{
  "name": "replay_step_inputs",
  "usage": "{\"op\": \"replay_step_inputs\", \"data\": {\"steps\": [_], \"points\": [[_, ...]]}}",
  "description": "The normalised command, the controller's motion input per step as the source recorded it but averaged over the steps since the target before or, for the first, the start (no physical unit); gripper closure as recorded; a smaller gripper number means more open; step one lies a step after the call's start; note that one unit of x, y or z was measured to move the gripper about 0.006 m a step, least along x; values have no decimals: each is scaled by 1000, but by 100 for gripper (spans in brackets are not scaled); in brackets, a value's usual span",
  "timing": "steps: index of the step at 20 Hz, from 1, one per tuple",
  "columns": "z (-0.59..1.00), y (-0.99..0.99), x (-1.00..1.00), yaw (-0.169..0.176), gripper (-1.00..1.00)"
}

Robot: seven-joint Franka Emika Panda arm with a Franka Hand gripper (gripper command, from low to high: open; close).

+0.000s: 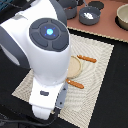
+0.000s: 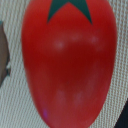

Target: Interact with the objects in diverse but meaningful ways.

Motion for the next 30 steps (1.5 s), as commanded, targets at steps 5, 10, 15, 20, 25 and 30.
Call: {"op": "replay_step_inputs", "data": {"steps": [5,10,15,20,25,30], "points": [[-189,0,-427,0,100],[362,89,-230,-8,100],[1000,466,-226,-7,100],[1000,831,-455,28,100],[650,892,-559,12,100],[101,875,-791,0,100]]}}
